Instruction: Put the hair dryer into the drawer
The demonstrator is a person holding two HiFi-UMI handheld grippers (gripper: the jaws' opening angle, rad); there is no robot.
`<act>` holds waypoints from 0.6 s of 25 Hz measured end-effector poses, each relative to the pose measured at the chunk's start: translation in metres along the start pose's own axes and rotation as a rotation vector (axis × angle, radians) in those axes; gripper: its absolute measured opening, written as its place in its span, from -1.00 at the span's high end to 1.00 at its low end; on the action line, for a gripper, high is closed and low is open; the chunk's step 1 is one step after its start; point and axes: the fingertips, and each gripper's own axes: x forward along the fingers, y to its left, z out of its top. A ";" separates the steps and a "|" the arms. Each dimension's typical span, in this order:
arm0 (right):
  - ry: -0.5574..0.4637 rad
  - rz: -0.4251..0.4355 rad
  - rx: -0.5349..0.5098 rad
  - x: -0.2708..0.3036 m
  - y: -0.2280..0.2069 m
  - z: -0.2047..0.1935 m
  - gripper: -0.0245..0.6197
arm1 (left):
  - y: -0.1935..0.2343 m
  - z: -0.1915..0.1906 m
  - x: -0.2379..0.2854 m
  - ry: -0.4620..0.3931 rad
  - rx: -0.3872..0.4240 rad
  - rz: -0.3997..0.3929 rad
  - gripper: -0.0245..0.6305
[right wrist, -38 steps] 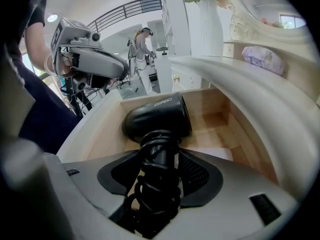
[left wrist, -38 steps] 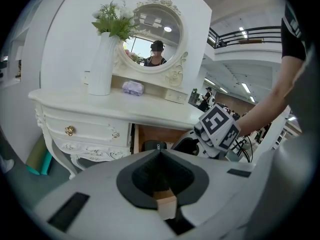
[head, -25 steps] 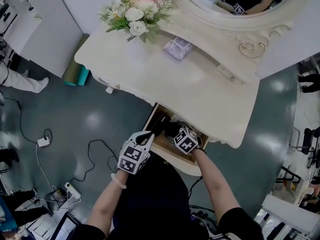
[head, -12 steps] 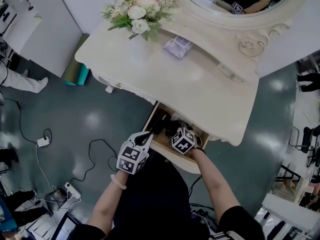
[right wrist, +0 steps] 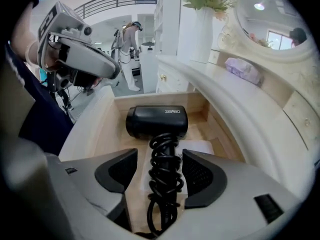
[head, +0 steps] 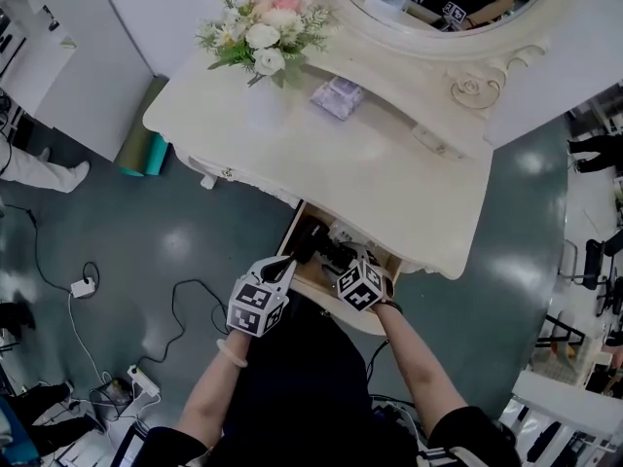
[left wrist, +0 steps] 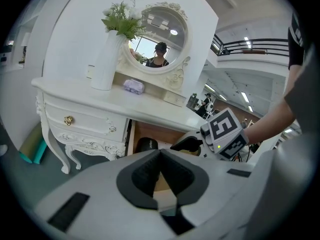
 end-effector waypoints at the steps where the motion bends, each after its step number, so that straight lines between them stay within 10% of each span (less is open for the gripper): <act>1: -0.005 -0.002 0.014 -0.004 0.001 0.000 0.04 | 0.000 0.002 0.000 -0.002 -0.002 -0.007 0.86; 15: -0.183 -0.097 0.227 -0.074 -0.011 0.020 0.04 | -0.018 0.040 0.000 -0.001 0.020 -0.108 0.86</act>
